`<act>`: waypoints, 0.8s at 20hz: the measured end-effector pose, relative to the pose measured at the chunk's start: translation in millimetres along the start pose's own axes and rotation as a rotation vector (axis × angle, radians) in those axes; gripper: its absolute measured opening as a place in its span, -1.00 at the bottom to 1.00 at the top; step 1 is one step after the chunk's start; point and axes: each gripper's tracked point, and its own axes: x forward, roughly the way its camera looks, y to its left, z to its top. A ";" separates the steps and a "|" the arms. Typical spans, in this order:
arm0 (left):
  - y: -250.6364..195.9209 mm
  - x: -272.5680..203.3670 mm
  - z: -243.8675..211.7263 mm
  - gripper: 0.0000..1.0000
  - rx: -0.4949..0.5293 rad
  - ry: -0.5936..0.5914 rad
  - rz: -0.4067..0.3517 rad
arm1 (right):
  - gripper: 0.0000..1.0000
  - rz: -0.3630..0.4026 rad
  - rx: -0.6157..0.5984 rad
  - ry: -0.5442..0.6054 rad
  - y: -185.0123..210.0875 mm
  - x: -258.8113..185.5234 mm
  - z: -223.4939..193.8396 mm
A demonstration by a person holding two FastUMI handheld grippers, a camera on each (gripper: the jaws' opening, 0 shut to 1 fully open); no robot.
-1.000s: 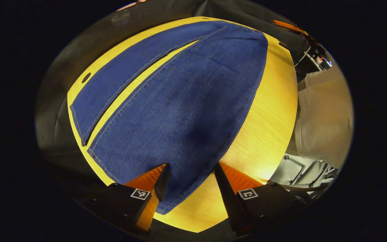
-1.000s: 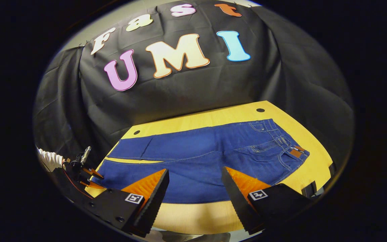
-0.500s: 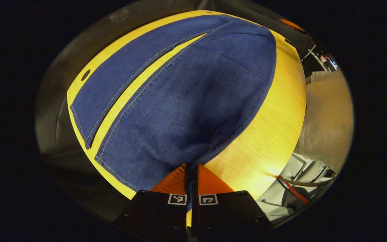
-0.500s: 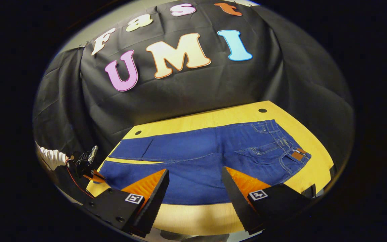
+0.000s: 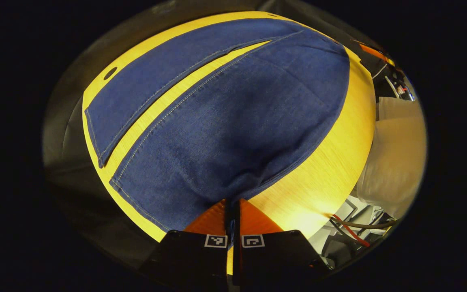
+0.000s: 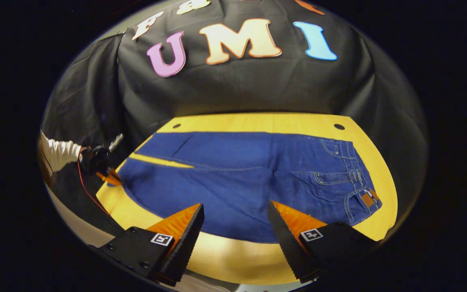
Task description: Grasp the waist and the cuffs of the jeans and fold them to make the two legs overlap; first hold the waist and fold one-third of the jeans toward the cuffs, then hold the cuffs and fold the remaining one-third in the same direction to finish folding.
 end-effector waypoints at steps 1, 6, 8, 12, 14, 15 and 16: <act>-0.1 0.2 -1.0 -1.00 -0.009 0.005 0.010 | 1.00 0.006 -0.029 0.034 -11.5 2.9 -7.4; -0.7 3.4 -0.2 -1.00 -0.046 0.045 0.062 | 0.96 0.010 -0.202 0.242 -81.9 9.8 -49.1; 0.0 3.8 -0.8 -1.00 -0.058 0.062 0.070 | 0.97 0.012 -0.291 0.333 -108.9 10.9 -65.2; 0.2 4.9 -1.0 -1.00 -0.081 0.086 0.076 | 0.97 0.042 -0.424 0.464 -141.6 11.1 -93.0; -0.6 5.2 -0.3 -1.00 -0.082 0.091 0.081 | 0.97 0.060 -0.464 0.501 -144.0 10.5 -100.1; -0.5 5.4 -0.8 -1.00 -0.083 0.094 0.082 | 0.97 0.072 -0.478 0.517 -144.1 11.7 -103.1; -0.4 5.9 0.1 -1.00 -0.082 0.095 0.082 | 0.97 0.090 -0.479 0.540 -144.0 12.1 -105.5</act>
